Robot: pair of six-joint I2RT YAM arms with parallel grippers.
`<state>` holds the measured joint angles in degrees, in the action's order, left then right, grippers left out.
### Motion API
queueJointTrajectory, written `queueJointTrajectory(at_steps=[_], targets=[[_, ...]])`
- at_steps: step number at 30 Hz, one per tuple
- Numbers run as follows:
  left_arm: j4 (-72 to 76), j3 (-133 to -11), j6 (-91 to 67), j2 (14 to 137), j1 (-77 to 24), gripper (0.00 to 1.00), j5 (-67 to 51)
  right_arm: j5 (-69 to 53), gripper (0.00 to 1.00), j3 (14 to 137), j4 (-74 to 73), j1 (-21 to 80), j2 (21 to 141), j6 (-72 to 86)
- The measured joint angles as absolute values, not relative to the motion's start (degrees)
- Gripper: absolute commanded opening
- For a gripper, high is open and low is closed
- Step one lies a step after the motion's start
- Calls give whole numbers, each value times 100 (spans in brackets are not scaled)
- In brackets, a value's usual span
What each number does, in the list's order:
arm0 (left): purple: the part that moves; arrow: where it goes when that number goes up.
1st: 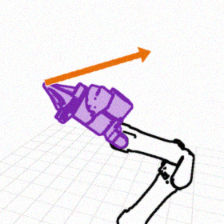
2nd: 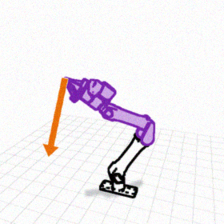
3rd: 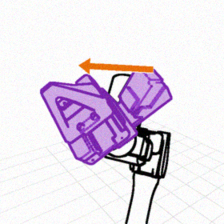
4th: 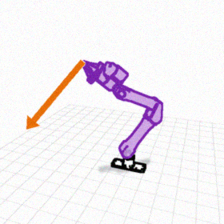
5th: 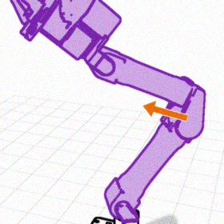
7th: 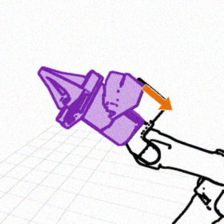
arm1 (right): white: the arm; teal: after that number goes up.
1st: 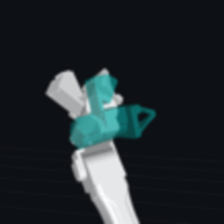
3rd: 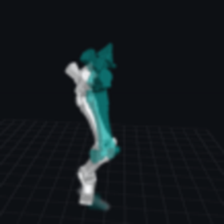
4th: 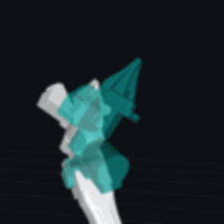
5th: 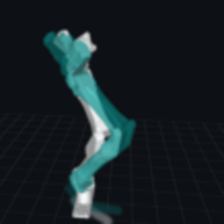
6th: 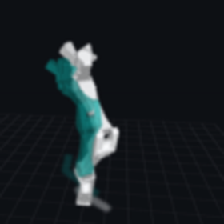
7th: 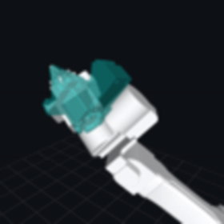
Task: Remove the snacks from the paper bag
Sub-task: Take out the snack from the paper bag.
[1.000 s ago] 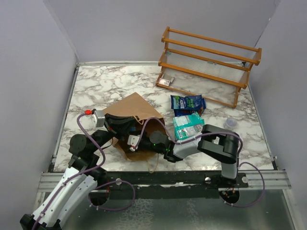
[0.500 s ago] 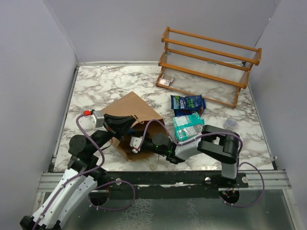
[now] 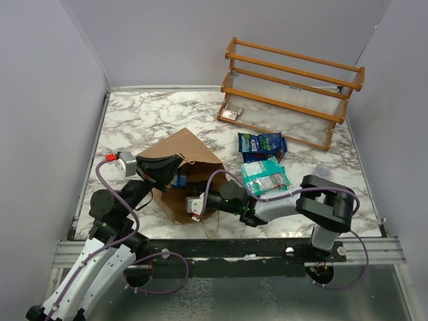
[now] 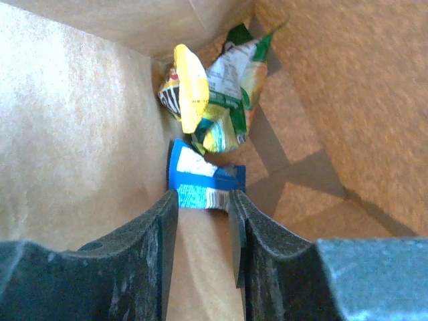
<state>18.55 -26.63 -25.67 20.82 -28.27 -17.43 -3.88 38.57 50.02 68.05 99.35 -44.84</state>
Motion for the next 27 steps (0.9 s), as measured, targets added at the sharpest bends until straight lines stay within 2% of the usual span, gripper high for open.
queueJointTrajectory(at_steps=[6, 11, 27], targets=[[1785, -2810, -2475, 2023, -2827, 0, -1719, -373, 49, 4519, 4606, 6982, 10363, -5011], [1796, -2810, -2491, 2010, -2827, 0, -1732, -690, 56, 5157, 4224, 6993, 10584, -5050], [1796, -2877, -2493, 2154, -2827, 0, -1857, -679, 55, 5771, 4403, 6997, 11730, -4604]])
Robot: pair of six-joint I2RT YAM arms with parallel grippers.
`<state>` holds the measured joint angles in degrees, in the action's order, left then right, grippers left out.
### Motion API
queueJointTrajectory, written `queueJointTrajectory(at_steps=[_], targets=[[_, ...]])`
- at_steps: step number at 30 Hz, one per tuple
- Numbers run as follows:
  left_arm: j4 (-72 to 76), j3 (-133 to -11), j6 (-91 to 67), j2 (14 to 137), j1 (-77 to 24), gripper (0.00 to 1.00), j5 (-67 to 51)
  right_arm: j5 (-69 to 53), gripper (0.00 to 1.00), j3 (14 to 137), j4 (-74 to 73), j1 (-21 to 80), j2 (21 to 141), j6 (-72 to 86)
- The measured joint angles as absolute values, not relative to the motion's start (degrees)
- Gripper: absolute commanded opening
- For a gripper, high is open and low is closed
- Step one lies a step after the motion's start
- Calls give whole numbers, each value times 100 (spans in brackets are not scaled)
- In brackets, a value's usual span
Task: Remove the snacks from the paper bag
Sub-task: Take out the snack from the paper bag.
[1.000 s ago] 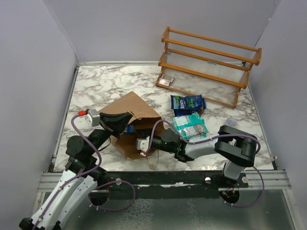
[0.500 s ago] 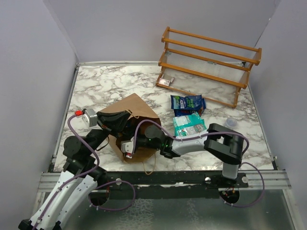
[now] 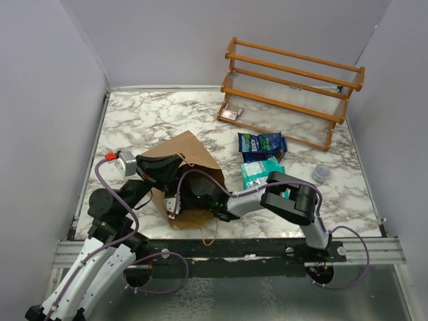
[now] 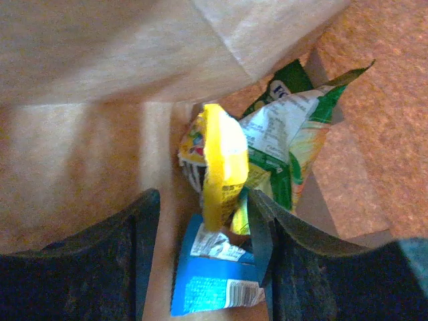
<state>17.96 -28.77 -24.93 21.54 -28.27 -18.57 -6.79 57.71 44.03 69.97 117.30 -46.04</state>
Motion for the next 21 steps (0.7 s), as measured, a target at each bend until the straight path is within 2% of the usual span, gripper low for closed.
queueJointTrajectory(at_steps=[5, 8, 12, 15, 21], targets=[[1791, -2930, -2486, 2154, -2825, 0, -1865, -508, 47, 6121, 4657, 6928, 12038, -4453], [1785, -2954, -2471, 2154, -2825, 0, -1865, -392, 26, 6329, 4762, 6904, 12199, -4368], [1717, -2956, -2440, 2128, -2825, 0, -1863, -257, 8, 6386, 4838, 6888, 12263, -4246], [1656, -2956, -2399, 2080, -2825, 0, -1850, -220, 2, 6278, 4860, 6888, 12202, -4139], [1559, -2956, -2309, 2008, -2827, 0, -1568, -259, 1, 5398, 4711, 6888, 11378, -4032]])
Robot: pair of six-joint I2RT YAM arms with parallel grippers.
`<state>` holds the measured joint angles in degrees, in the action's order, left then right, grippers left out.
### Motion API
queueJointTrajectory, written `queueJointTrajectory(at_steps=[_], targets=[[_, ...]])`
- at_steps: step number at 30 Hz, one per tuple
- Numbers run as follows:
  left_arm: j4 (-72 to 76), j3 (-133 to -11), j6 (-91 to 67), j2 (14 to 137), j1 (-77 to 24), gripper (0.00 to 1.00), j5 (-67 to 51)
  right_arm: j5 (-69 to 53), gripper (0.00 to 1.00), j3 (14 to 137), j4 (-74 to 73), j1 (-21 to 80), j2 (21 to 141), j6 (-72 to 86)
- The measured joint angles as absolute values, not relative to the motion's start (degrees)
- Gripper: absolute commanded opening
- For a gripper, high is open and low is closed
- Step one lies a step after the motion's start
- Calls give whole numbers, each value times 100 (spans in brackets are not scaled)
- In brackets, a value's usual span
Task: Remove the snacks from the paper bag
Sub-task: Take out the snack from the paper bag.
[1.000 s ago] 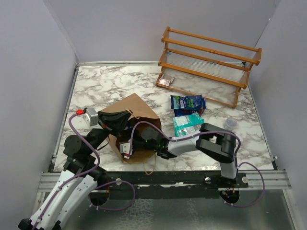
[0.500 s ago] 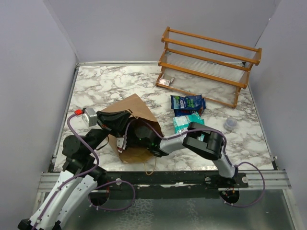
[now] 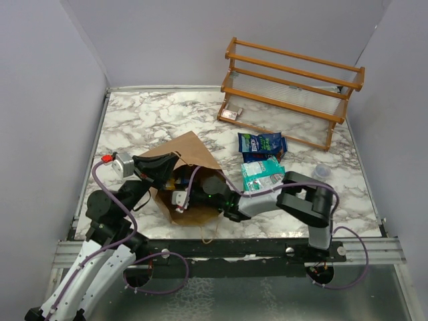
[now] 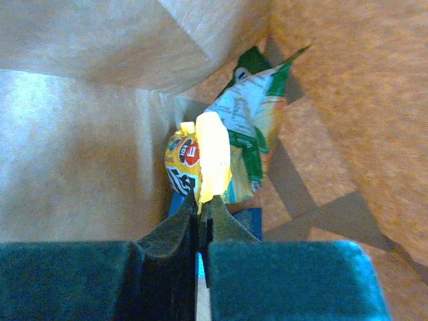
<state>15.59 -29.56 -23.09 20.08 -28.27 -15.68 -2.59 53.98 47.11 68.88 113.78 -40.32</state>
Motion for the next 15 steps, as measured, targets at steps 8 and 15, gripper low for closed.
queueJointTrajectory(at_steps=[8, 15], targets=[[1472, -2956, -2143, 1977, -2827, 0, -1055, -526, 1, 4818, 4174, 6882, 9789, -3577], [1498, -2956, -2126, 2051, -2827, 0, -742, -554, 1, 4386, 3374, 6882, 8482, -2893]])
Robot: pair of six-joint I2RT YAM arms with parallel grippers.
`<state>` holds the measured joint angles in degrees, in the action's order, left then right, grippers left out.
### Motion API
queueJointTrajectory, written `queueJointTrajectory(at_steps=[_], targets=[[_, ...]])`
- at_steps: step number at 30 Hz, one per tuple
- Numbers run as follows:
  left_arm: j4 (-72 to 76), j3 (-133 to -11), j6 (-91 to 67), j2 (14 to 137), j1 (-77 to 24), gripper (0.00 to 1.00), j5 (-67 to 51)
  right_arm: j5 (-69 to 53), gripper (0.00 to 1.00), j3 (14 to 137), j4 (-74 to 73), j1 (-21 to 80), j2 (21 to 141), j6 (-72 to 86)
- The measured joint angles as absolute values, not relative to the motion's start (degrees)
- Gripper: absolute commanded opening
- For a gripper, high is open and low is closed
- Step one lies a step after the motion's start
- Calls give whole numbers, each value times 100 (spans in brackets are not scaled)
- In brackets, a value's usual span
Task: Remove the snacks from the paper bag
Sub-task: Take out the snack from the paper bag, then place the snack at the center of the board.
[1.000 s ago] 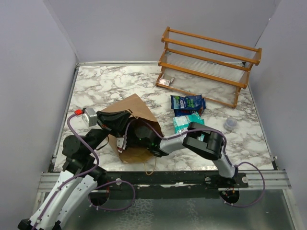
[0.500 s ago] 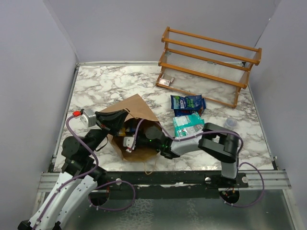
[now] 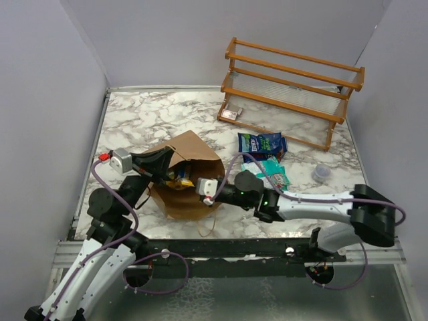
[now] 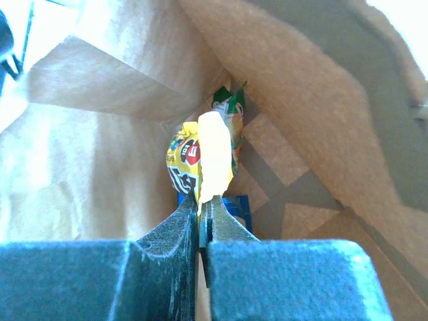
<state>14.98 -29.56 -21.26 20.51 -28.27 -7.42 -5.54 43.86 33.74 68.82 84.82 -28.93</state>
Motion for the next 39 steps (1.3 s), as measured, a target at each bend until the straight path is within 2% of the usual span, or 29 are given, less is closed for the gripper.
queueJointTrajectory(at_steps=[12, 16, 24, 27, 33, 39], targets=[[1446, -2956, -2126, 2139, -2827, 0, -156, -217, 1, 4429, 873, 6877, 4665, -2386], [1317, -2956, -2128, 2093, -2827, 0, 5, 569, 1, 4790, 456, 6879, 4117, -2353], [1120, -2965, -2128, 2018, -2827, 0, 143, 3924, 2, 5028, 805, 6845, 4659, -2434], [1046, -3039, -2126, 2023, -2827, 0, 158, 4351, 2, 5033, 858, 6416, 5430, -2187], [1020, -3153, -2099, 2014, -2827, 0, 167, 3336, 2, 5190, -622, 4471, 6281, -412], [932, -3153, -2078, 2014, -2827, 0, 191, 1651, 2, 5157, -1295, 3632, 6414, 893]])
